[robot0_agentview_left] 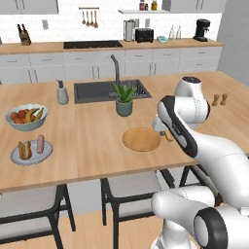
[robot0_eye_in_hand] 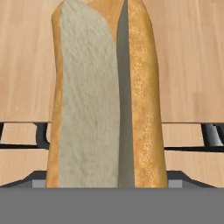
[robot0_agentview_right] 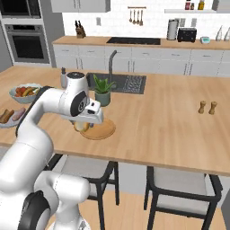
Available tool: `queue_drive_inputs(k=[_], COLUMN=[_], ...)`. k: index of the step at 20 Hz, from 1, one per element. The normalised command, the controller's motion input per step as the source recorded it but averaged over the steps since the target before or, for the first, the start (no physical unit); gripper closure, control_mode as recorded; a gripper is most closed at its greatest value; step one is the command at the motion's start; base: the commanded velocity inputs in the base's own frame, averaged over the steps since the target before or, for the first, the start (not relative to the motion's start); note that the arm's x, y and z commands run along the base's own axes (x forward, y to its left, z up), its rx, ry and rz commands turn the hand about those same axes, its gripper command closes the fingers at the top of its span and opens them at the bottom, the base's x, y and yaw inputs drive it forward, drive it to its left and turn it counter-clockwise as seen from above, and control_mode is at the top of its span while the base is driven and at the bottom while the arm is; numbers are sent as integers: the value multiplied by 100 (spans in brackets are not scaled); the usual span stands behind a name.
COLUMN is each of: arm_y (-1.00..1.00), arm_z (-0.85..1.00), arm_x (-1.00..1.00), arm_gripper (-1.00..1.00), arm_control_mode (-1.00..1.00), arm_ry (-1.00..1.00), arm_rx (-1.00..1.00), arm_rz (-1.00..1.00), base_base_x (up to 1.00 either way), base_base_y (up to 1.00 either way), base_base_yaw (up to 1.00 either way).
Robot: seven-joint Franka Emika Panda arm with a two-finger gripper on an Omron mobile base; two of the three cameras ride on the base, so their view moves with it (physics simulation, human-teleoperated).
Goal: Place one bun and one sausage from the bowl on each plate.
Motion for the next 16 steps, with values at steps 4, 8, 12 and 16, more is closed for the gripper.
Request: queue_drive_inputs(k=[4, 8, 12, 16], arm_y=[0, 0, 0, 0], arm_z=[0, 0, -1, -30], arm_x=[0, 0, 20, 60], arm_gripper=[100, 100, 100, 100], arm_control_mode=[100, 100, -100, -100], arm_ry=[0, 0, 0, 0], arm_rx=[0, 0, 0, 0], arm_rz=[0, 0, 0, 0], base_base_x=[37, 57, 20, 0], base_base_y=[-1, 0, 0, 0], base_base_yaw=[0, 0, 0, 0])
